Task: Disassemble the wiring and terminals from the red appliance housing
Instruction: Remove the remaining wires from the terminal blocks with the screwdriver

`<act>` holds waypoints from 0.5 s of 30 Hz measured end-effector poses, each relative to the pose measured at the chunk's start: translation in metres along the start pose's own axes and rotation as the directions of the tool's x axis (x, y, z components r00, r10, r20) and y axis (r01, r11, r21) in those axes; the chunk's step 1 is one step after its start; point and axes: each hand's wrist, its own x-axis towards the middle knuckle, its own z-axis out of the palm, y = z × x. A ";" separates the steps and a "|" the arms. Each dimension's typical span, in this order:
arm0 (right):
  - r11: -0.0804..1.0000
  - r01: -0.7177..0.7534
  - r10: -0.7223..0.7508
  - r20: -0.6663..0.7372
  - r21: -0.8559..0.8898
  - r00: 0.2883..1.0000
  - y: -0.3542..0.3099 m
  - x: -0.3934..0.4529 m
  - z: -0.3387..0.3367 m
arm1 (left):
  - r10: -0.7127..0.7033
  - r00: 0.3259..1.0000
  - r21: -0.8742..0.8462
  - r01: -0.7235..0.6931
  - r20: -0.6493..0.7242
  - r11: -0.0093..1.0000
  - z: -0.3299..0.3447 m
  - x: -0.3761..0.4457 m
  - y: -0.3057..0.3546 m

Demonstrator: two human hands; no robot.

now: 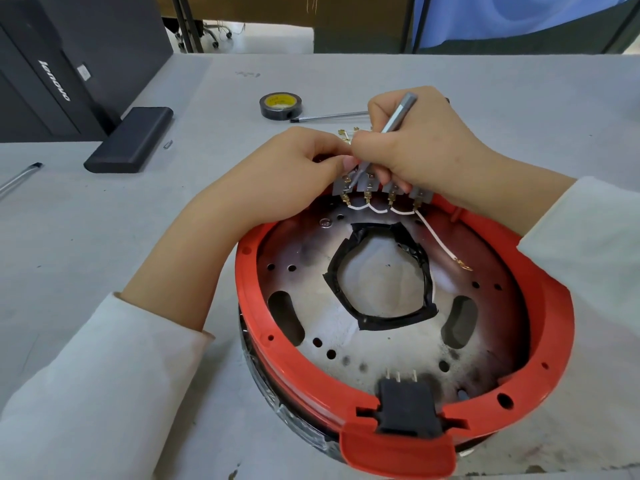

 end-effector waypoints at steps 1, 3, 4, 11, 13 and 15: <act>1.000 -0.010 0.010 0.007 -0.005 1.000 0.000 0.001 -0.001 | -0.001 1.000 -0.003 0.001 0.001 1.000 0.000 0.000 0.000; 1.000 -0.022 0.022 0.019 -0.015 1.000 -0.001 0.002 -0.002 | -0.006 1.000 -0.003 0.006 0.004 1.000 0.000 0.000 0.001; 0.999 -0.026 0.026 0.026 -0.021 0.999 -0.002 0.003 -0.003 | -0.009 1.000 0.005 0.009 0.005 1.000 0.000 0.000 0.001; 0.999 -0.040 0.041 0.051 -0.030 0.998 -0.003 0.005 -0.004 | -0.001 1.000 0.052 0.001 0.007 0.999 0.000 0.000 0.001; 0.999 -0.029 0.031 0.040 -0.032 0.999 -0.002 0.004 -0.004 | 0.010 1.000 0.062 -0.011 0.012 0.998 0.000 0.000 0.001; 0.999 -0.016 0.017 0.024 -0.034 1.000 -0.001 0.003 -0.002 | 0.025 1.000 0.063 -0.026 0.015 0.998 -0.001 0.000 0.001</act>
